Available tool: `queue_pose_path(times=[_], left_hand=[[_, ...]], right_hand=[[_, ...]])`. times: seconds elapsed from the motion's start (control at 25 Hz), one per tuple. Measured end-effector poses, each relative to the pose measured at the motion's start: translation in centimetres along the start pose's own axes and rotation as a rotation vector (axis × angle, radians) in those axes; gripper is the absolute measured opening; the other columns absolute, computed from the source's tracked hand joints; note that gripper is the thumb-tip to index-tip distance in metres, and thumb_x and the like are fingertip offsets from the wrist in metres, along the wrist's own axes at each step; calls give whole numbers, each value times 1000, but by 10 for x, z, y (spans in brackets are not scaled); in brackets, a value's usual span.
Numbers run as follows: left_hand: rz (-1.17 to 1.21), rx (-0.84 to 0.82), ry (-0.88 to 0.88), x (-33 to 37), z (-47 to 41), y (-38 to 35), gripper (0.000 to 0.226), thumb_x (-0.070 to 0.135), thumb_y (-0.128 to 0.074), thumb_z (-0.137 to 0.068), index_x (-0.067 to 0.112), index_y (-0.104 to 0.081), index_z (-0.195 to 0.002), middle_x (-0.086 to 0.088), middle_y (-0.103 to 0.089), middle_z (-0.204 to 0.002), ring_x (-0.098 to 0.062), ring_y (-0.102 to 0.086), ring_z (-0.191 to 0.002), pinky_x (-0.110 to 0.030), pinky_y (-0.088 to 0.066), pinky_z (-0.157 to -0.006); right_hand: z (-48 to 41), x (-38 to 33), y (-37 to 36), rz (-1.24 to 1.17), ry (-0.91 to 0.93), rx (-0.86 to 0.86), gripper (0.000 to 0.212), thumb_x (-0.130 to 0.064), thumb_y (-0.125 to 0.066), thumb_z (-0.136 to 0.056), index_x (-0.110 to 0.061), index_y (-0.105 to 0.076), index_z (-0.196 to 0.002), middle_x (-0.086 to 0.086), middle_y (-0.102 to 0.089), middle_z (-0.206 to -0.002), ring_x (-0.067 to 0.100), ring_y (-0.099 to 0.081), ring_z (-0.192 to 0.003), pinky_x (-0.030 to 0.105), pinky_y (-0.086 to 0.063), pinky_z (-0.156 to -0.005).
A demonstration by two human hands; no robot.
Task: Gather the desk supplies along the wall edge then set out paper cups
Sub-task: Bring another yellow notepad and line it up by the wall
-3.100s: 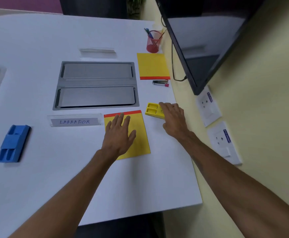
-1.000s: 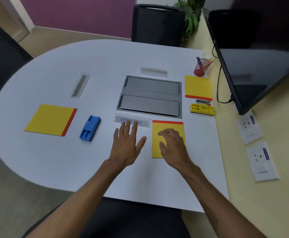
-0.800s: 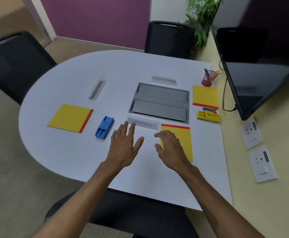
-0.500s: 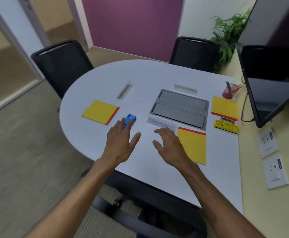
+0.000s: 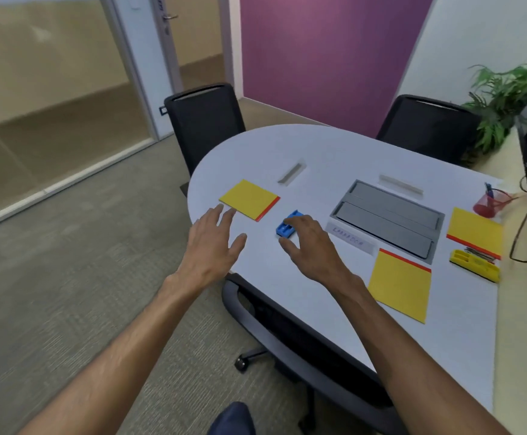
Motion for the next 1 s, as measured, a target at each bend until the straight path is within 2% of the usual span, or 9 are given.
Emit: queue_pose_path(times=[0.36, 0.48, 0.6, 1.0], left_hand=[[-6, -19, -25, -112, -69, 17, 65, 41, -50, -99, 14, -29, -154, -14, -27, -161, -28, -22, -150, -47, -22, -120], [24, -89, -66, -173, -126, 17, 65, 41, -50, -99, 14, -29, -154, -14, -28, -160, -28, -24, -149, -47, -23, -120], [34, -146, -115, -204, -159, 15, 65, 41, -50, -99, 14, -30, -154, -13, -29, -160, -28, -26, -148, -46, -25, -120], [113, -288, -189, -256, -244, -24, 65, 40, -49, -100, 14, -27, -155, -11, -26, -162, -26, -21, -150, -44, -20, -121]], right_hand=[[-97, -45, -77, 10, -19, -62, 47, -35, -52, -100, -16, -45, -143, 6, -48, -143, 25, -44, -132, 46, -38, -107], [-152, -58, -115, -1, -112, -44, 47, -34, -53, -100, -15, -46, -143, 7, -49, -142, 26, -44, -131, 47, -38, -107], [-180, -61, -134, -2, -198, -47, 47, -34, -53, -100, -15, -45, -143, 8, -49, -142, 27, -45, -131, 47, -38, -107], [-250, -46, -170, 6, -394, -81, 48, -35, -53, -99, -17, -44, -143, 10, -48, -140, 28, -47, -128, 45, -39, -106]])
Point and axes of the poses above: each hand's wrist, its own z-axis away from the middle knuckle, its own y-axis out of the back of the hand, x = y × z, the point moved 6 cm from there along -z, towards the middle knuckle
